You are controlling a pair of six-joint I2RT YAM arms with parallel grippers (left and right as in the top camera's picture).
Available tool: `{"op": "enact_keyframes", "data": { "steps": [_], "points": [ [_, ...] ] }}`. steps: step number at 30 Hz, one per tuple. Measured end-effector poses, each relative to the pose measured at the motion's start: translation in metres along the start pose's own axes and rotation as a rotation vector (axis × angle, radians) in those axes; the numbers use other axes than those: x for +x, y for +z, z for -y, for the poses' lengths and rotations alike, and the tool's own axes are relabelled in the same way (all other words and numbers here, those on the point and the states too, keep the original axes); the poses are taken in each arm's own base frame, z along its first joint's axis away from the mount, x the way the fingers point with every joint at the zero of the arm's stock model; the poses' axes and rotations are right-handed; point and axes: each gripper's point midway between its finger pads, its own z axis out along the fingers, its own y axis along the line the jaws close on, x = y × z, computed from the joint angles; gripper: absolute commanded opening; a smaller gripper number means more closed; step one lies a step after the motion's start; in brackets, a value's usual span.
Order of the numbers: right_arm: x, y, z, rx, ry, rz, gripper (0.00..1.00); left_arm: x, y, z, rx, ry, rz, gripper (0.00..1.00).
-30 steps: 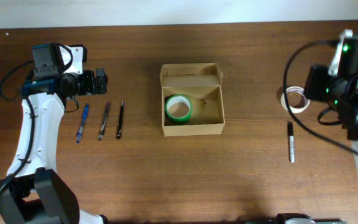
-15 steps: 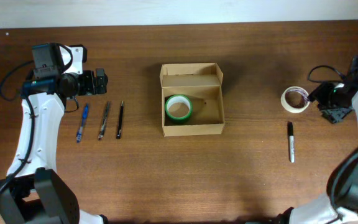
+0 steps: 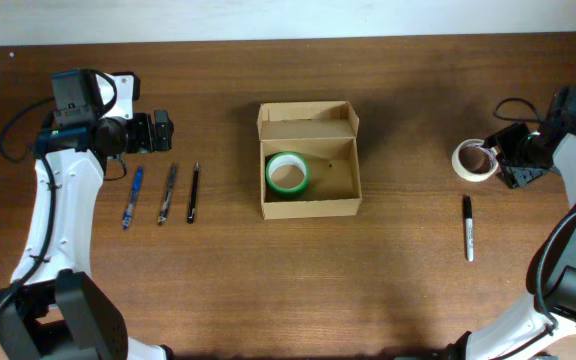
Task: Pack container
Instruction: 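Move the right gripper back and grasp the white masking tape roll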
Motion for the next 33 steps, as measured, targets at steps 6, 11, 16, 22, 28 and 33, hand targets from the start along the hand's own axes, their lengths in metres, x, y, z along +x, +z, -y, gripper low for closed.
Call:
{"op": "enact_keyframes", "data": {
  "steps": [6, 11, 16, 22, 28, 33],
  "points": [
    [0.012, 0.005, 0.014, 0.090, 0.020, -0.022, 0.60, 0.000, 0.000, 0.000, 0.000, 0.000, 0.000, 0.99],
    [0.012, 0.008, 0.021, 0.132, 0.028, -0.019, 0.59, 0.000, 0.000, 0.000, 0.000, 0.000, 0.000, 0.99],
    [0.011, 0.021, 0.029, 0.164, 0.033, -0.026, 0.58, 0.000, 0.000, 0.000, 0.000, 0.000, 0.000, 0.99],
    [0.010, 0.034, 0.034, 0.181, 0.041, -0.033, 0.48, 0.000, 0.000, 0.000, 0.000, 0.000, 0.000, 0.99],
    [0.014, 0.047, 0.043, 0.212, 0.057, -0.062, 0.21, 0.000, 0.000, 0.000, 0.000, 0.000, 0.000, 0.99],
    [0.015, 0.048, 0.044, 0.215, 0.057, -0.067, 0.05, 0.000, 0.000, 0.000, 0.000, 0.000, 0.000, 0.99]
  ]
}}
